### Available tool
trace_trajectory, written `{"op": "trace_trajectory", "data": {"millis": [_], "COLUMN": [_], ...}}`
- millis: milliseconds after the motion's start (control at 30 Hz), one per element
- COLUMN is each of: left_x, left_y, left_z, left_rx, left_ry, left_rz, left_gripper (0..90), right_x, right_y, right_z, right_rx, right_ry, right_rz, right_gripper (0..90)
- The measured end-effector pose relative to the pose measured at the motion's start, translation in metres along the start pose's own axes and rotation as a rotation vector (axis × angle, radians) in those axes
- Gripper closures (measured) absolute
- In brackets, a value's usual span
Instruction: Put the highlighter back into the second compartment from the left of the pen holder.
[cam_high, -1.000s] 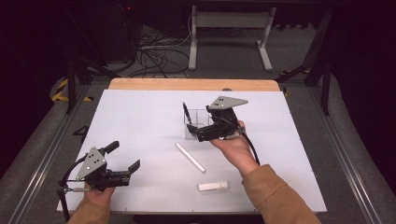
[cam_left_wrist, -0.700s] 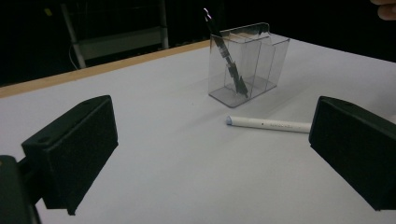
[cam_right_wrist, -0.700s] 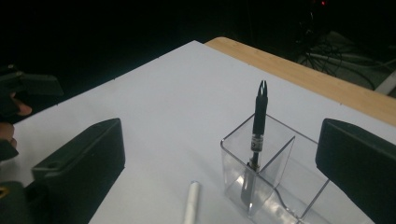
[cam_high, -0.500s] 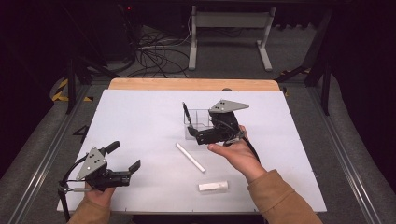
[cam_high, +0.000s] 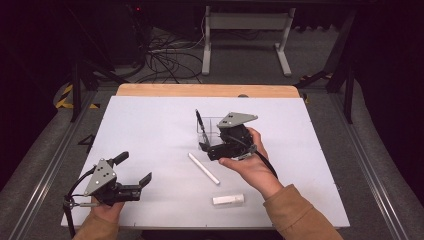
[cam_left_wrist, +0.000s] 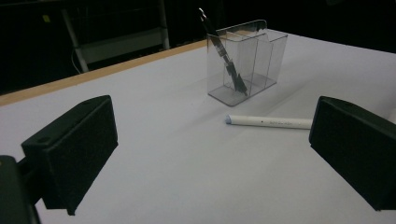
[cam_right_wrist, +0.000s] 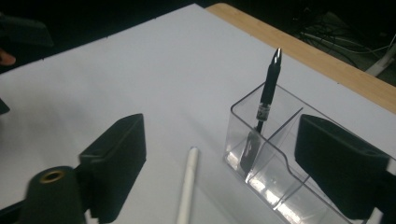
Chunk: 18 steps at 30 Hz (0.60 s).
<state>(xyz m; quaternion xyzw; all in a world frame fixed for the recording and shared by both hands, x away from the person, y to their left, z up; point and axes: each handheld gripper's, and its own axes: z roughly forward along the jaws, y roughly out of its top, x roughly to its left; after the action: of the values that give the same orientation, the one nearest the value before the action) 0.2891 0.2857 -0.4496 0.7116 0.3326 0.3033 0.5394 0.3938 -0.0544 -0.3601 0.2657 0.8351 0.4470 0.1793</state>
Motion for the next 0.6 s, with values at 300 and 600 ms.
{"op": "trace_trajectory", "data": {"millis": [300, 600], "left_x": [0.001, 0.001], "left_y": [-0.001, -0.001], "left_z": [0.000, 0.000], "left_rx": [-0.003, -0.002], "left_ry": [-0.003, -0.004], "left_rz": [-0.011, -0.013], "left_gripper": [1.9, 1.9], "right_x": [0.012, 0.022], "right_y": [0.001, -0.001], "right_z": [0.022, 0.043], "right_rx": [0.233, 0.330], "right_ry": [0.051, 0.014], "right_rz": [-0.017, -0.014], "right_gripper": [36.0, 40.3]}}
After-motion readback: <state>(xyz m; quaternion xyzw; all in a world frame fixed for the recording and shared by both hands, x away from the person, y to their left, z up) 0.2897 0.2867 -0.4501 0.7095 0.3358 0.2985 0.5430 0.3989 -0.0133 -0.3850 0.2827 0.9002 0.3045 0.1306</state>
